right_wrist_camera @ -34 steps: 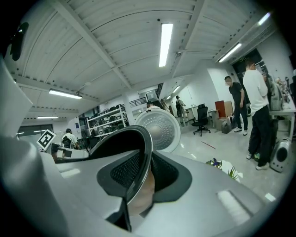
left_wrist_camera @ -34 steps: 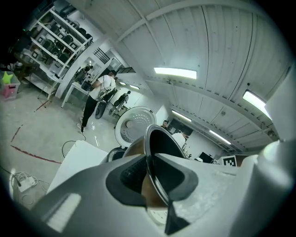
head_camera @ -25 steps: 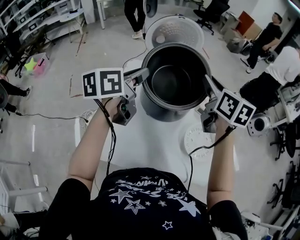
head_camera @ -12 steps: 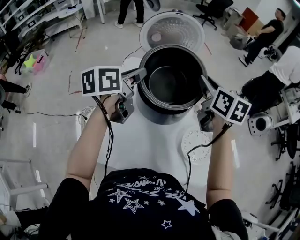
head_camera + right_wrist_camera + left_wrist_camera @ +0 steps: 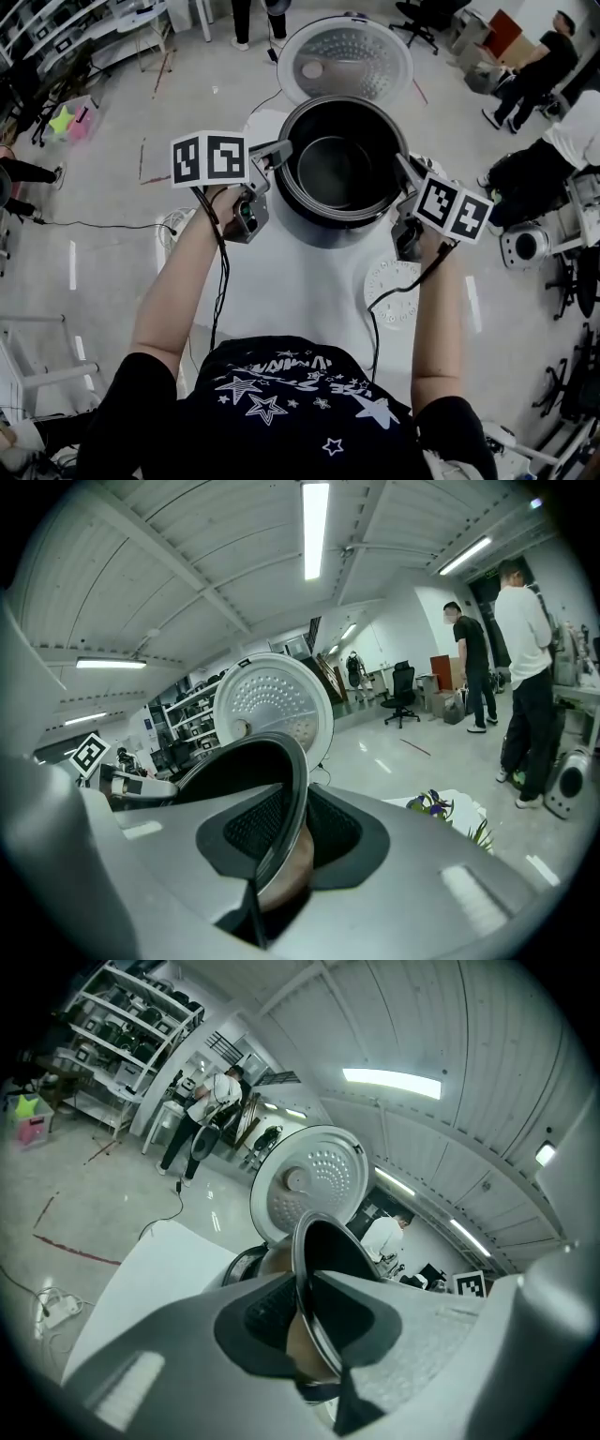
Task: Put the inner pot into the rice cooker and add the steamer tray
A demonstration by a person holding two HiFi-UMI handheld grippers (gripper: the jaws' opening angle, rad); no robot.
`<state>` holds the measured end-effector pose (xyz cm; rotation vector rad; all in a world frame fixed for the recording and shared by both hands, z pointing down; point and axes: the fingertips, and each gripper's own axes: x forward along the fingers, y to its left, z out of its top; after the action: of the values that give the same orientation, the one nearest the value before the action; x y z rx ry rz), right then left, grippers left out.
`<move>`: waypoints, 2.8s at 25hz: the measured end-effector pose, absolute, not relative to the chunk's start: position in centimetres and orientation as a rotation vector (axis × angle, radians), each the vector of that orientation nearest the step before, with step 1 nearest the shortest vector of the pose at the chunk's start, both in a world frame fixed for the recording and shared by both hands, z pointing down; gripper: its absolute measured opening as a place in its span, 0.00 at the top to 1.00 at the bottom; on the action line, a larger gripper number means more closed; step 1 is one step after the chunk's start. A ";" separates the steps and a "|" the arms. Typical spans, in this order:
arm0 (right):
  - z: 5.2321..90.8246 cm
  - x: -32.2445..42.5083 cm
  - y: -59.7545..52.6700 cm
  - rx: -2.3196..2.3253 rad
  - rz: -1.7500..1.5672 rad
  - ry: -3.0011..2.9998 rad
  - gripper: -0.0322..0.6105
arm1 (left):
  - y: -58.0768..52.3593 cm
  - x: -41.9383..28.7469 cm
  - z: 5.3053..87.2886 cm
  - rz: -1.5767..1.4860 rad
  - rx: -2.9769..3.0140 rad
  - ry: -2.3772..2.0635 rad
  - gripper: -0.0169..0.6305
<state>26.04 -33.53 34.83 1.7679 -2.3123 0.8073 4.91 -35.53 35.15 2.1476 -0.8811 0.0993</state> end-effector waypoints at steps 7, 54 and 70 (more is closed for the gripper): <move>36.9 26.3 -34.6 1.751 0.832 -2.278 0.79 | -36.6 5.1 37.2 0.173 2.128 -0.920 0.87; 42.5 24.3 -34.2 1.677 0.700 -2.163 0.44 | -37.5 4.9 40.4 0.481 2.459 -1.177 0.37; 37.3 22.3 -27.1 1.830 0.477 -2.229 0.44 | -29.7 1.2 37.6 0.385 2.610 -1.213 0.44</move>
<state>22.34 -27.15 37.30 1.8297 -2.2289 0.4771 1.23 -29.65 37.62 2.6097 -1.2131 0.3850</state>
